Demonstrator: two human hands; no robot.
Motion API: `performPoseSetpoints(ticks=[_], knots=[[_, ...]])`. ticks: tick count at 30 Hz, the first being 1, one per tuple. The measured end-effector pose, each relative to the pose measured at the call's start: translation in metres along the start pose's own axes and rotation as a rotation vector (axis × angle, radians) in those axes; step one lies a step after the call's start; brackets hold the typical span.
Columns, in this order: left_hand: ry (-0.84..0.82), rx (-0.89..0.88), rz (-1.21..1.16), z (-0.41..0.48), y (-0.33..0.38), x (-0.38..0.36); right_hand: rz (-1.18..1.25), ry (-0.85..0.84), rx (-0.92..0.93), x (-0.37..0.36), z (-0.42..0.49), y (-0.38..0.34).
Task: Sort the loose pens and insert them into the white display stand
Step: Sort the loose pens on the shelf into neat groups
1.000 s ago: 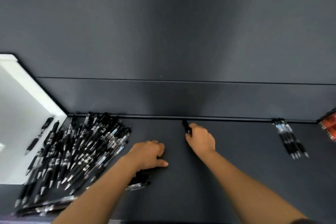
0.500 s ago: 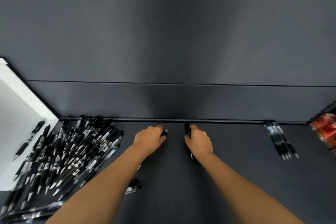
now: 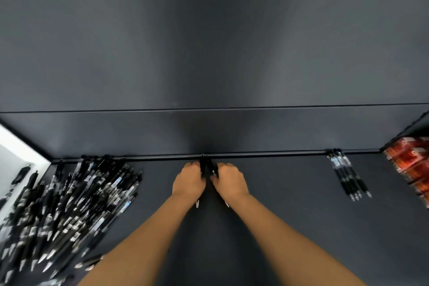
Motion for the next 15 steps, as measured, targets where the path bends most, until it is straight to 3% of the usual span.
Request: performPoseSetpoints(ticks=[4,9,12,15], knots=[[-0.015,-0.074,-0.127,0.001,0.009,-0.003,0.034,-0.024,-0.037,-0.001,0.005,-0.003],[-0.027,-0.115,-0.117,-0.002,0.018,-0.012,0.119,-0.016,-0.115,0.008,0.008,0.009],[-0.025,-0.098,-0.142,-0.006,0.019,-0.012,0.25,-0.059,-0.086,0.011,0.011,0.01],[-0.03,-0.09,-0.113,-0.013,0.013,-0.009,0.206,-0.066,-0.017,0.013,0.011,0.011]])
Point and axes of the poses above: each hand's wrist, its own z-axis towards the middle knuckle, its own x-axis out of the back of the hand, y = z × x, the point moved 1 cm from there along z, towards the middle knuckle, and after that the axes turned 8 degrees about -x, right-handed, at the moved point
